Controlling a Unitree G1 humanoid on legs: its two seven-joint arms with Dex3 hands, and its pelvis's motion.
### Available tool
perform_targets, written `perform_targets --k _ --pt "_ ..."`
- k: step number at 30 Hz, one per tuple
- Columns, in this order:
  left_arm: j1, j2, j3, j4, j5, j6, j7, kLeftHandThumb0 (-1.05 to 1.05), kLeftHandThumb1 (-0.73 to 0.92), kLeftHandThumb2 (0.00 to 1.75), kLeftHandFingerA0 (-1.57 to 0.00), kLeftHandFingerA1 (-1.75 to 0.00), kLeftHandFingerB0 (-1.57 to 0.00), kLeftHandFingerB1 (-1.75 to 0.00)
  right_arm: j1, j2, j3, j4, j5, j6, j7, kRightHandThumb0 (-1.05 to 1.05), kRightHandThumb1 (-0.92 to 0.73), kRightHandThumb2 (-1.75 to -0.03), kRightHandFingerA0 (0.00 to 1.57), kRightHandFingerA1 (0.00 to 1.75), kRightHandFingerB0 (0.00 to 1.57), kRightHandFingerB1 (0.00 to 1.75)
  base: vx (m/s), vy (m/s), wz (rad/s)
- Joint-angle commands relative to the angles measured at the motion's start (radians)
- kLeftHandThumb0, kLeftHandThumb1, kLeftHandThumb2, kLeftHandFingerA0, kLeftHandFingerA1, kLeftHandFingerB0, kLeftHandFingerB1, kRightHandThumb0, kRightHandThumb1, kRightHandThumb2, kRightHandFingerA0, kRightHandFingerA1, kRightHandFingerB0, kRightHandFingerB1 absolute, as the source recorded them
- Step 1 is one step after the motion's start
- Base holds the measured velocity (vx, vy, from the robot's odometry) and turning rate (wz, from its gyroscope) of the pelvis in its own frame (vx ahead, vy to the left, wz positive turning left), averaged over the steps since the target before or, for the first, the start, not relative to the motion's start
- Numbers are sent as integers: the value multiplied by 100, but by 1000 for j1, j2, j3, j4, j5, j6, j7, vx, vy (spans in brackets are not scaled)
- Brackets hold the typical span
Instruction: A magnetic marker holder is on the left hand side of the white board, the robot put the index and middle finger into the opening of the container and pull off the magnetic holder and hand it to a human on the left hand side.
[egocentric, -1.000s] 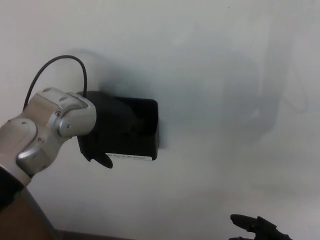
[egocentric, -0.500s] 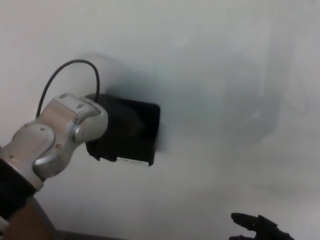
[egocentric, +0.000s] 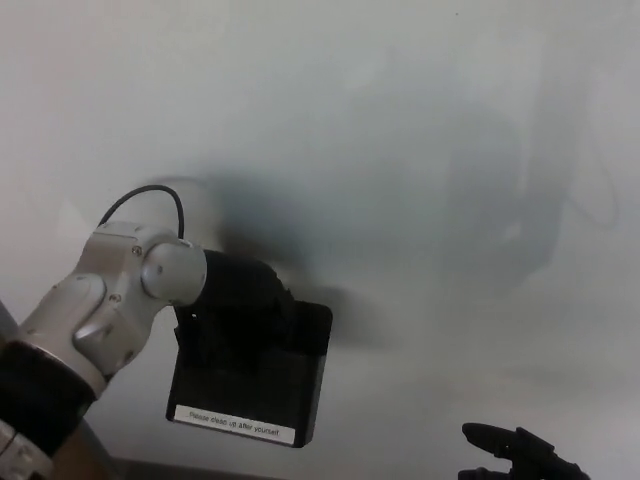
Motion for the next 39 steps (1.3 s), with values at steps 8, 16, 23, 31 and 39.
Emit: perform_targets --k 8,16,23,31,39 --pt "-29 -41 122 74 -249 268 -284 -17 59 100 -91 -168 -73 -142 -20 -11 -13 -5 23 11 -1 -57 -76 -63 79 50 63 45 0 0 0" --pt "170 -62 301 -219 -539 742 -391 -6 65 75 -98 -153 -85 -131 -23 -5 -14 -2 31 5 13 -57 -76 -63 79 50 63 45 0 0 0" --pt "431 -209 563 -345 -884 933 -414 -12 70 70 -83 -153 -91 -98 -20 -6 -15 -2 39 10 31 -57 -75 -63 78 49 63 44 0 0 0" --pt "660 -416 752 -341 -1195 829 -467 -27 44 63 -96 -131 -88 -59 19 -8 3 6 12 7 18 -58 -75 -63 79 50 63 45 0 0 0" --pt "749 -519 914 -466 -1377 866 -299 -43 70 61 -104 -110 -84 -61 35 -7 14 12 -8 3 -1 -58 -75 -63 79 50 63 45 0 0 0"
